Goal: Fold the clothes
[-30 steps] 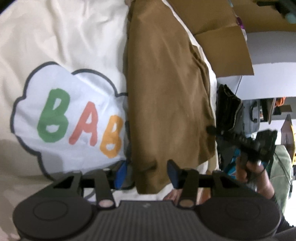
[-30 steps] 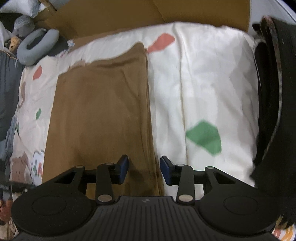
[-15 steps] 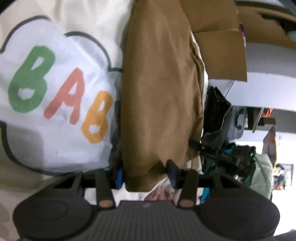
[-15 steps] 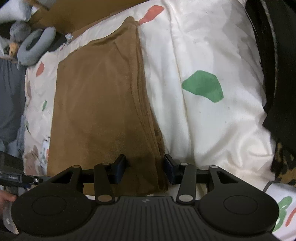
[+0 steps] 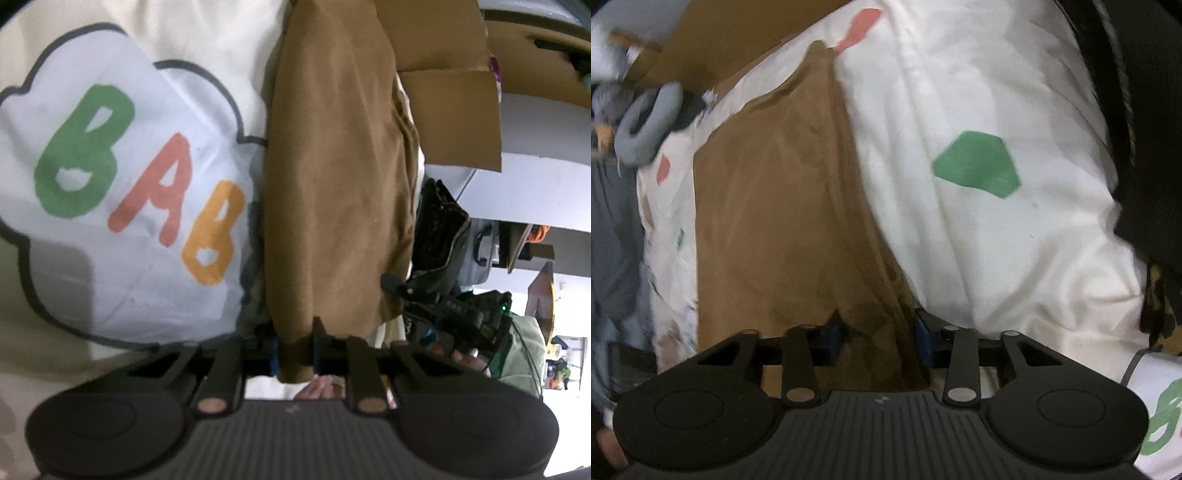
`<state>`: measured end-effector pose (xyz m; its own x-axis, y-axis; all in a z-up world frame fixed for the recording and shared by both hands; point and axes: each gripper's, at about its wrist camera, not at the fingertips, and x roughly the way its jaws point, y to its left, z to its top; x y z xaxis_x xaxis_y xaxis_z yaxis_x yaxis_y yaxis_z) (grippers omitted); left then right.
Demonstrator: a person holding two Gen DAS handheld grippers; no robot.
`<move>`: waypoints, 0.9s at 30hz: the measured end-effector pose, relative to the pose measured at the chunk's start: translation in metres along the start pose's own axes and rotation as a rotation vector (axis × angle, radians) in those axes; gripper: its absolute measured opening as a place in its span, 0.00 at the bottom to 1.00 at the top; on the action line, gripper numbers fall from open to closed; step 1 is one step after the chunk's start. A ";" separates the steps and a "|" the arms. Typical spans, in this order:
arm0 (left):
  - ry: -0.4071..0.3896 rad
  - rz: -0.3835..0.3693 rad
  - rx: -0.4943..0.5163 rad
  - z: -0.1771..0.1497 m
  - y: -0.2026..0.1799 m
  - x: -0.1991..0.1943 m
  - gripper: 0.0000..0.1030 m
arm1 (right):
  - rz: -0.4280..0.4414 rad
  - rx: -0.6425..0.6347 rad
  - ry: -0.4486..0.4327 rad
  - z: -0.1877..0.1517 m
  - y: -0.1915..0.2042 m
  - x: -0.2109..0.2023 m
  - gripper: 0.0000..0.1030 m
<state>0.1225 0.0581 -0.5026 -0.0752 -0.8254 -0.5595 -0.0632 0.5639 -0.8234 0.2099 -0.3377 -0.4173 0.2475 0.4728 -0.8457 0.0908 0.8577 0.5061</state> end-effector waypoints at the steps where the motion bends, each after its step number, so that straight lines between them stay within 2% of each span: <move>1: 0.000 0.000 0.003 0.000 -0.002 -0.001 0.14 | -0.012 -0.023 -0.002 -0.001 0.006 0.000 0.26; 3: -0.001 -0.005 0.008 0.001 -0.006 -0.005 0.12 | -0.019 -0.049 -0.004 -0.001 0.013 0.000 0.17; 7: -0.006 -0.021 0.021 0.002 -0.015 -0.013 0.11 | -0.028 -0.078 -0.006 -0.001 0.018 -0.008 0.13; 19: -0.018 0.011 0.063 0.010 -0.031 -0.055 0.10 | 0.024 -0.067 0.027 -0.014 0.035 -0.018 0.12; 27: 0.015 0.041 0.075 0.005 -0.026 -0.069 0.09 | 0.038 -0.062 0.059 -0.028 0.039 -0.018 0.11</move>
<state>0.1347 0.1003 -0.4434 -0.0916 -0.8010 -0.5916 0.0144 0.5930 -0.8051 0.1820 -0.3074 -0.3872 0.1922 0.5147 -0.8355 0.0220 0.8489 0.5280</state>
